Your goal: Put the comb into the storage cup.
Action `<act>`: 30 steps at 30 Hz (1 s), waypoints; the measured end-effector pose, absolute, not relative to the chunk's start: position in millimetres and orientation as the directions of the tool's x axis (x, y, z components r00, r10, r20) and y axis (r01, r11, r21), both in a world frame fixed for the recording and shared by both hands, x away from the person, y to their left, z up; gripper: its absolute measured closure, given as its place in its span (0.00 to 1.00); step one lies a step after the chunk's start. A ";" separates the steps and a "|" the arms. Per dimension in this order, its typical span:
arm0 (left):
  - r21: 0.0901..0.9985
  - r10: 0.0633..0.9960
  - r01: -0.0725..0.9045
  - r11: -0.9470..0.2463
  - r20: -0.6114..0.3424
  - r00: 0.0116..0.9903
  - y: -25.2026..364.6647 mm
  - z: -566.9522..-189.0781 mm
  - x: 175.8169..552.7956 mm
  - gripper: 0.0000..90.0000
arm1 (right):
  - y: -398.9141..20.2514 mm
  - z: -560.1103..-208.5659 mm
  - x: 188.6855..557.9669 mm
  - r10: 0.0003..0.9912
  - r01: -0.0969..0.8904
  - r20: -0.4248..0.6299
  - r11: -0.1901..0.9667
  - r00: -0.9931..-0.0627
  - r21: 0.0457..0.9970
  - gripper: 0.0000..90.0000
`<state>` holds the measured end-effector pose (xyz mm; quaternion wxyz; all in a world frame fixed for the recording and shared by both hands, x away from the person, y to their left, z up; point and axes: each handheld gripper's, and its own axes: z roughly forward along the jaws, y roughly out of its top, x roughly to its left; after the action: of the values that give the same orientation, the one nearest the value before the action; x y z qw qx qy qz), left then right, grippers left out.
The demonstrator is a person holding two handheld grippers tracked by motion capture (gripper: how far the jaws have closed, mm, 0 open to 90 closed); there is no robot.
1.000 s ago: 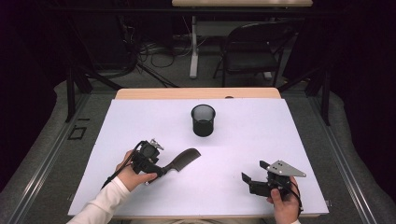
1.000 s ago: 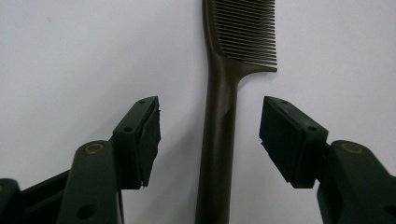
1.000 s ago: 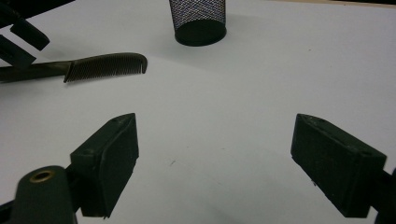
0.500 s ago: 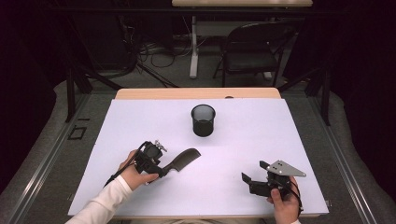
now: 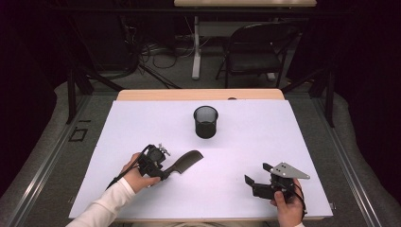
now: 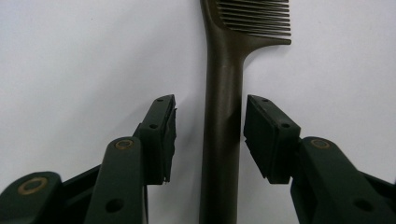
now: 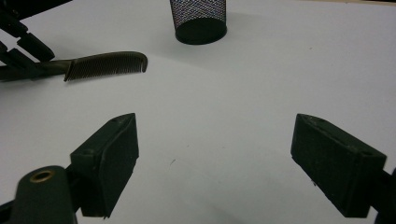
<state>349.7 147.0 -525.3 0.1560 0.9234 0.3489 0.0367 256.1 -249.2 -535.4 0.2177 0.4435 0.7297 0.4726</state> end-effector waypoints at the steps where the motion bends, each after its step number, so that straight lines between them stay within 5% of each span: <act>1: 0.313 0.653 0.630 -0.710 -0.041 0.756 146.7 -525.2 349.4 0.61 | -249.3 -535.4 256.1 0.853 0.442 0.102 0.160 -0.512 0.883 0.17; 30: 0.275 0.622 0.601 -0.751 -0.014 0.783 137.5 -527.6 348.8 0.73 | -249.3 -535.4 256.2 0.852 0.442 0.102 0.161 -0.513 0.882 0.17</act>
<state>348.8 137.5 -527.6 0.1331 0.9347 0.3271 0.0393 256.2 -249.3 -535.4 0.2167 0.4431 0.7304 0.4726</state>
